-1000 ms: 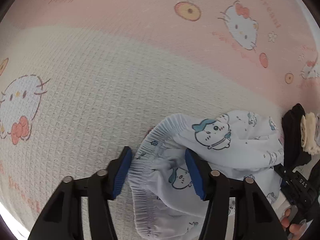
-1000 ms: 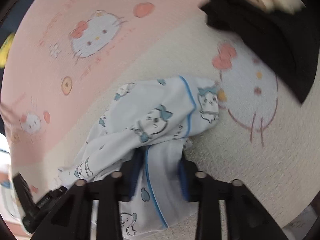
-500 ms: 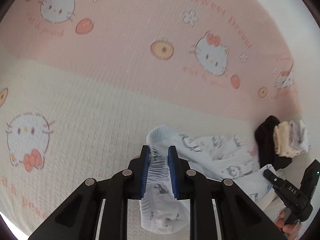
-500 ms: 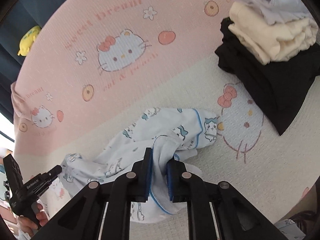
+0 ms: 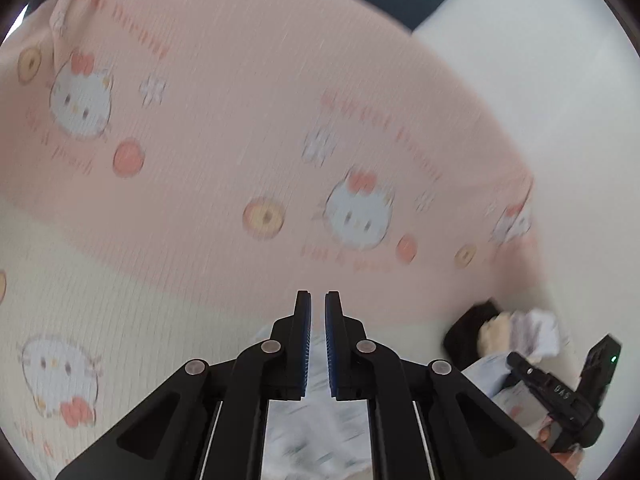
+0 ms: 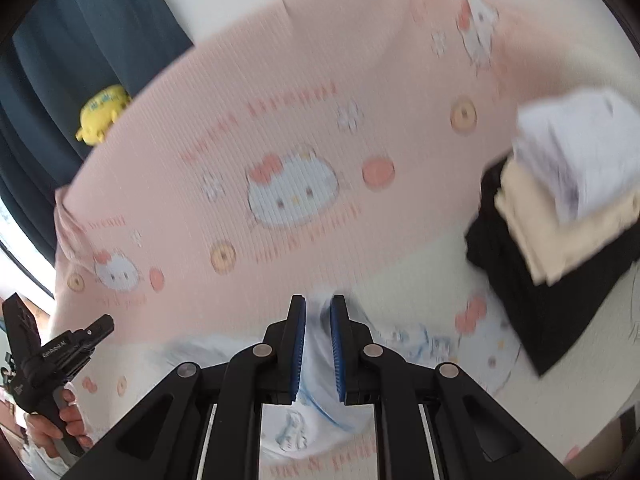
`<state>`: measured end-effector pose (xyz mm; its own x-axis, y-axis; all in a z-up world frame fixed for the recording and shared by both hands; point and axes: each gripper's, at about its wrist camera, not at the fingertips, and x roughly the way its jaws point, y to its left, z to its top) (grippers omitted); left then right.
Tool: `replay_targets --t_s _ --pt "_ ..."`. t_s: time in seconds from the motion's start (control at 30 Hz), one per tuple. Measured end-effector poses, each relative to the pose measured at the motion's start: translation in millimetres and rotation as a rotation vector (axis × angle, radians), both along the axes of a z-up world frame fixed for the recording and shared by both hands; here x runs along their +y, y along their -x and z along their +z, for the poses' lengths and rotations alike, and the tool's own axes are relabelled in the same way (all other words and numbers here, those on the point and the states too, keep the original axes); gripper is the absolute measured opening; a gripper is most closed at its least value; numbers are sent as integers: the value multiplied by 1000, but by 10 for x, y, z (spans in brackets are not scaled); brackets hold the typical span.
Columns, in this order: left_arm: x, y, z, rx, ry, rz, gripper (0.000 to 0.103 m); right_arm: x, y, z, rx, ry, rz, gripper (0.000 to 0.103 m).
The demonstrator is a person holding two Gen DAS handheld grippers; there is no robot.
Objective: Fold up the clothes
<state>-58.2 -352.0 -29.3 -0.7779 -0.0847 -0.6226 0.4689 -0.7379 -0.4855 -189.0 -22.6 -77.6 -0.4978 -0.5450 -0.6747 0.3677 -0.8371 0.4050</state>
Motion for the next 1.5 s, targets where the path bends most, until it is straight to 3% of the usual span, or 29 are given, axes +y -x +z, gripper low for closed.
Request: replay_targets --t_s 0.17,0.37,0.47,0.53,0.57,0.6,0.63,0.7,0.87,1.1,1.37,1.5 --pt "-94 -1 169 35 -6 -8 6 18 109 222 9 0 -10 11" --pt "-123 -33 -253 -53 -174 -24 9 23 65 10 -106 -54 5 11" --pt "-113 -34 -465 -117 -215 -18 30 94 56 -198 -193 -32 -11 12" --pt "-103 -35 -547 -132 -227 -21 61 134 52 -299 -235 -21 -25 12" --pt "-100 -33 -575 -135 -232 -22 61 152 55 -341 -249 -23 -32 13" --pt "-97 -15 -601 -145 -230 -25 61 162 59 -378 -260 -31 -38 20" --pt "-94 6 -627 -156 -227 -28 61 172 63 -414 -271 -38 -46 37" --pt "-93 50 -685 -177 -226 -34 61 187 70 -481 -291 -46 -61 47" --pt "-91 177 -907 -247 -238 -56 61 157 130 -675 -357 -30 -70 48" --pt "-100 341 -1438 -393 -274 -76 61 -13 235 -1070 -454 -105 -47 48" --pt "-122 409 -1813 -460 -335 -65 61 -124 263 -1417 -566 -124 -57 48" --pt "-139 465 -1909 -502 -304 -42 61 -224 287 -1488 -582 -150 -30 52"
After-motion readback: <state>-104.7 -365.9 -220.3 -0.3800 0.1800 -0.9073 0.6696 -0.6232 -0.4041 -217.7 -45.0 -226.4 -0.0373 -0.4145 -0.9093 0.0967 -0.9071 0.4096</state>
